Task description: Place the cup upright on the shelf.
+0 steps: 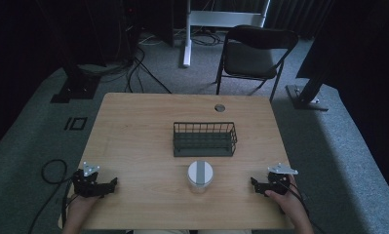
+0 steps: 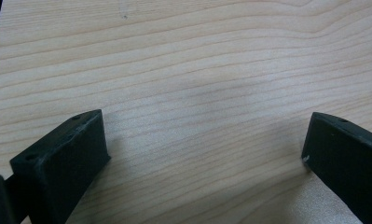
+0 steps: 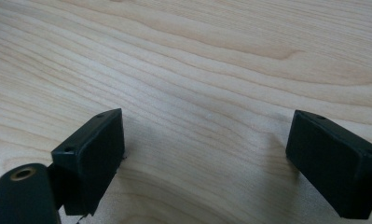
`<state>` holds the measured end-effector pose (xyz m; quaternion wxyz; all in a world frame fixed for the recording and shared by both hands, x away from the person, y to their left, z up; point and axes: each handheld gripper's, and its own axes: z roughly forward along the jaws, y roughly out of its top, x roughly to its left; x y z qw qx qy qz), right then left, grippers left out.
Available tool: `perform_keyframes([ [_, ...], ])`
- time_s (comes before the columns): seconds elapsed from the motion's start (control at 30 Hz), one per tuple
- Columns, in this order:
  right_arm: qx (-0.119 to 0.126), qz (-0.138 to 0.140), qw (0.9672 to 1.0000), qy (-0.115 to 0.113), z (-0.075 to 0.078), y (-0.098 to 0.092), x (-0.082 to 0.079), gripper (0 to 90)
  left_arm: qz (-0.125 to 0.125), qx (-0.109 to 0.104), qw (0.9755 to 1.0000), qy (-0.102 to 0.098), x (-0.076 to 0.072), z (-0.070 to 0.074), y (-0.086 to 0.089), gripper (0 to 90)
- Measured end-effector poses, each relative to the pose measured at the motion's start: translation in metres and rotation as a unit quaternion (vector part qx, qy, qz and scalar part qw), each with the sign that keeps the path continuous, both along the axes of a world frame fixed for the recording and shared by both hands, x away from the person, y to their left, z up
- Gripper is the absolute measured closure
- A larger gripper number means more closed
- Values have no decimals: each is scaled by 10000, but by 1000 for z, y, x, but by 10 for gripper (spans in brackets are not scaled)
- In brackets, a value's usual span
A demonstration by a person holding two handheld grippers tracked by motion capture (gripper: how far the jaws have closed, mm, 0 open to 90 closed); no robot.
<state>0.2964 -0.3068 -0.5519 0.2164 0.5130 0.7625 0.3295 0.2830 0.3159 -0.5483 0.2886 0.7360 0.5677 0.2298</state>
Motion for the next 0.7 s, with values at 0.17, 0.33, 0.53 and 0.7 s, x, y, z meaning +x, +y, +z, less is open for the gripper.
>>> perform_keyframes([
  [0.17, -3, 50, 10000, -1, 0, 0, 0, 110, -1, 0, 10000, -1, 0, 0, 0, 2],
  [0.33, 3, 81, 10000, 3, 0, 1, 0, 110, 0, -1, 10000, 0, 0, 0, 0, 2],
  [0.53, 7, 107, 9999, 5, 0, 1, 0, 110, 0, -1, 10000, 0, 0, 0, 0, 2],
  [0.7, 7, 110, 9999, 1, 0, 1, 0, 110, -1, 1, 10000, 1, 0, 0, 0, 2],
])
